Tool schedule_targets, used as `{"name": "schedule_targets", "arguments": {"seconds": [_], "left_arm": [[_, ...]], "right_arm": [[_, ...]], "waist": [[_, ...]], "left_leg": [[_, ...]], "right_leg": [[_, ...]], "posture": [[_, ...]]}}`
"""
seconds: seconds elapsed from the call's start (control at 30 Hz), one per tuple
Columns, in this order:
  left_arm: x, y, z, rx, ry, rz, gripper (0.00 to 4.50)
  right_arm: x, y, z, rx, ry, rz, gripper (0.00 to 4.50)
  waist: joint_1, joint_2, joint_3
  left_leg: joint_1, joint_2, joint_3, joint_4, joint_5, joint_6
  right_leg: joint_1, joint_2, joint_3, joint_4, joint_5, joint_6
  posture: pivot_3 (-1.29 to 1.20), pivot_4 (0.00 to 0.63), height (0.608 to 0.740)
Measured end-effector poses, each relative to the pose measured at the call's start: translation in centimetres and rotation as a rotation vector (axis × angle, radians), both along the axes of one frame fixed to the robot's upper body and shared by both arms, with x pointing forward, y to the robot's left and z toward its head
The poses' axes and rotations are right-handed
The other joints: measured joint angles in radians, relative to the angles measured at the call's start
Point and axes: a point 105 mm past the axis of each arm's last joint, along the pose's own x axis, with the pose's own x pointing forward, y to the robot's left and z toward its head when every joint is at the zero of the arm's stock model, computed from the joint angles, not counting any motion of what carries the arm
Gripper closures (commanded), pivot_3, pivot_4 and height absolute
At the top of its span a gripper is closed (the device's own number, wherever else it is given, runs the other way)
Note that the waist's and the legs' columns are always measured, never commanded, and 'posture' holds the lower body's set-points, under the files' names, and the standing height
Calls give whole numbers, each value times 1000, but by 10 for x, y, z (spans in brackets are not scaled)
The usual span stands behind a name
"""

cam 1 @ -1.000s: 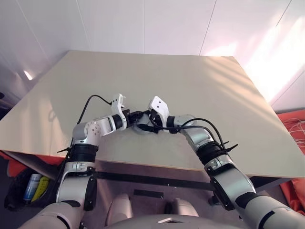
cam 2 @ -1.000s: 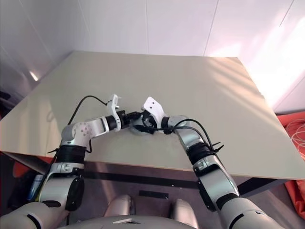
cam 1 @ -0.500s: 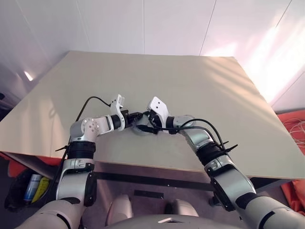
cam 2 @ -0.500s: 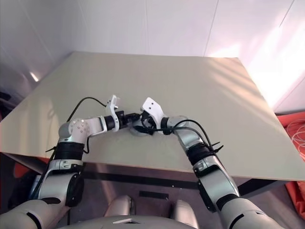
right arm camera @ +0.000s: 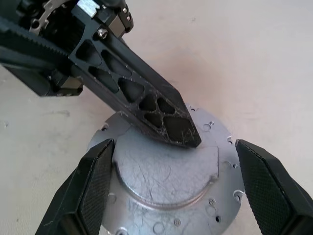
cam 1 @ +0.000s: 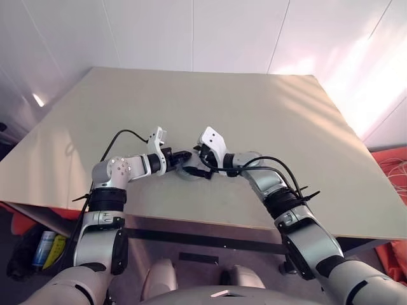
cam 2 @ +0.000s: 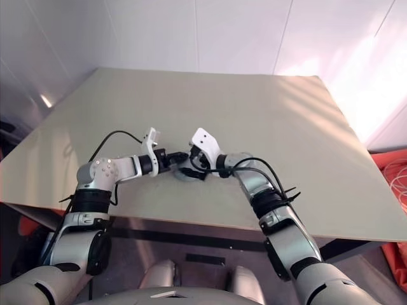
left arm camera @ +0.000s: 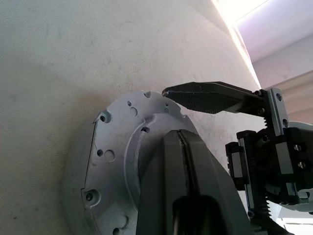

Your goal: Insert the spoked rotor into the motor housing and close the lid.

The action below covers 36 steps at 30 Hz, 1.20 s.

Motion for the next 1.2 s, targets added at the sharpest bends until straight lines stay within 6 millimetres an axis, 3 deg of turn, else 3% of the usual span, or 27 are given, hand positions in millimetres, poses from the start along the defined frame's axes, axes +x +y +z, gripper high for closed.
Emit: {"name": "schedule_targets", "arguments": {"seconds": [0.2,0.33,0.8,1.2], "left_arm": [[5,9,5,-7,-9,27,4500],[8,12,5,-7,-5,36,4500],[8,12,4,-8,-3,25,4500],[5,13,5,-25,1,4,4500]], "right_arm": [[-13,-12,16,-17,-23,80,29],[-19,-14,31,-7,-51,127,29],[1,-35,53,76,6,-50,29],[-1,-79,23,59,431,-295,29]], "waist": [[-3,-1,0],[-1,-1,0],[-1,-1,0],[3,-1,0]], "left_leg": [[-5,0,0,0,-2,3],[-21,0,0,0,1,5],[-16,1,0,1,0,1],[-17,1,0,2,1,-1]], "right_leg": [[-5,1,0,1,3,-6],[-19,1,-2,5,3,-6],[-14,0,-3,7,1,-8],[-14,0,-3,6,1,-8]], "posture": [[0,0,740],[0,0,740],[0,0,740],[0,0,740]]}}
